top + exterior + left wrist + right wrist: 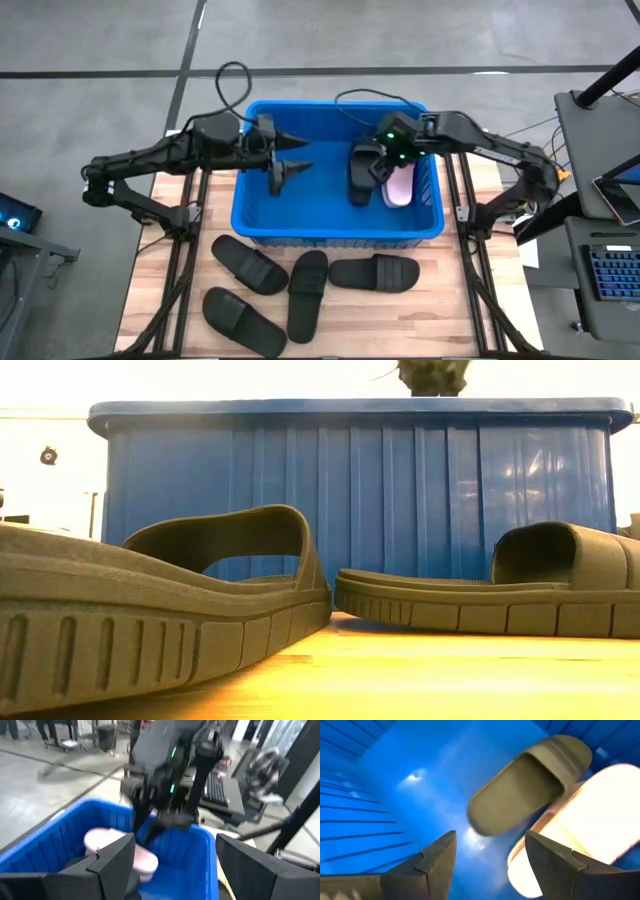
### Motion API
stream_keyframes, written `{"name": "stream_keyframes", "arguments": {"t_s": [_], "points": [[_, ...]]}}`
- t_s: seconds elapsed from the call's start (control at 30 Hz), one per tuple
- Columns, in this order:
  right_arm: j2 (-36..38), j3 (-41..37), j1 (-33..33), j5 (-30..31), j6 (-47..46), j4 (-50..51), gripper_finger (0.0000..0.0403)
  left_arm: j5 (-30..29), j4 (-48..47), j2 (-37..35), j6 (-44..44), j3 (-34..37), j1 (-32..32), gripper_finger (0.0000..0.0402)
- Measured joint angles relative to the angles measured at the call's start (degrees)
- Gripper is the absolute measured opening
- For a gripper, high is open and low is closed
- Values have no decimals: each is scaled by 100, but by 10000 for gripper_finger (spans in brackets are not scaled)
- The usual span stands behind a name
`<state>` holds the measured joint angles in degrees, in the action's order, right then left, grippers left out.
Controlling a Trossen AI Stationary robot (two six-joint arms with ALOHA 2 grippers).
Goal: Pick and place slides into bin
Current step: Put the black slide into the blue bin
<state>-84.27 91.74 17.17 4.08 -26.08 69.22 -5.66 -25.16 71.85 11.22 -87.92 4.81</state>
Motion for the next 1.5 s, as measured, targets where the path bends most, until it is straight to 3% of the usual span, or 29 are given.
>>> {"name": "stream_keyframes", "arguments": {"t_s": [0.27, 0.6, 0.83, 1.07, 1.37, 1.5], "points": [[823, 0, -765, 188, -1800, 43, 226, -24, -599, -162, -504, 20, -13, 262], [899, 0, -2630, 1130, -4566, 36, 226, 53, -1784, -791, -1023, 20, -14, 262], [303, 0, -3762, 1448, -6272, -132, 226, 70, -2189, -1207, -1222, 20, -14, 262], [-578, 194, -4277, 1398, -7358, -519, 226, 71, -2364, -1472, -1513, 20, -14, 262], [-1915, 1202, -4338, 1326, -7598, -320, 226, 71, -2519, -1652, -1518, 20, -14, 262], [-2580, 1828, -4341, 939, -7660, 267, 226, 73, -2591, -1684, -1518, 20, -14, 262]]}}
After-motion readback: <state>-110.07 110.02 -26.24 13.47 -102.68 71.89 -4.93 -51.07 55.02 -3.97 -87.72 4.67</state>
